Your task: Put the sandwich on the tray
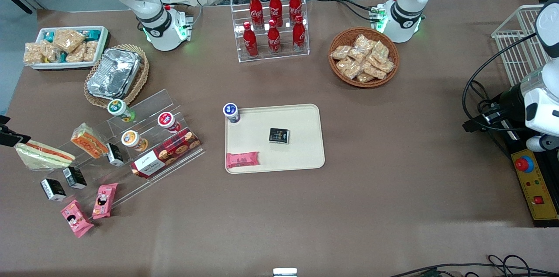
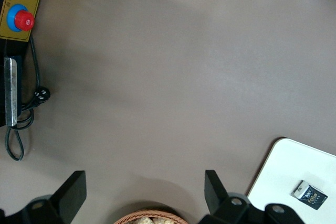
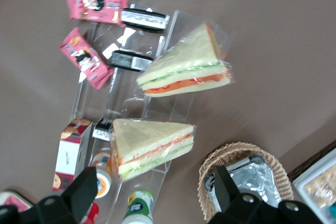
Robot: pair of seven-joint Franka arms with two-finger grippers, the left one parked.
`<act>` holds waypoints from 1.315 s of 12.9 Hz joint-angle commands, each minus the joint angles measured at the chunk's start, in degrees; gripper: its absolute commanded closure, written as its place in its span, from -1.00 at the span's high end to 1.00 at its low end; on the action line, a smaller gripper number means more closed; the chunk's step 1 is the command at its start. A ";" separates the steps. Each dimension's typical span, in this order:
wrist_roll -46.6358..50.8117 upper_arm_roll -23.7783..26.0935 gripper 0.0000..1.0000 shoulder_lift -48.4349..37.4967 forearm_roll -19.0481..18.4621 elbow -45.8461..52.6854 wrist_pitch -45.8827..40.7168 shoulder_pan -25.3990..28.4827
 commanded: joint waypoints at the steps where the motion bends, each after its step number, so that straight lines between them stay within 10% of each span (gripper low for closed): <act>1: 6.68 -0.03 0.98 1.82 1.80 -0.62 1.12 -1.49; 17: 13.03 -0.04 0.94 9.83 9.43 -2.90 8.93 -9.93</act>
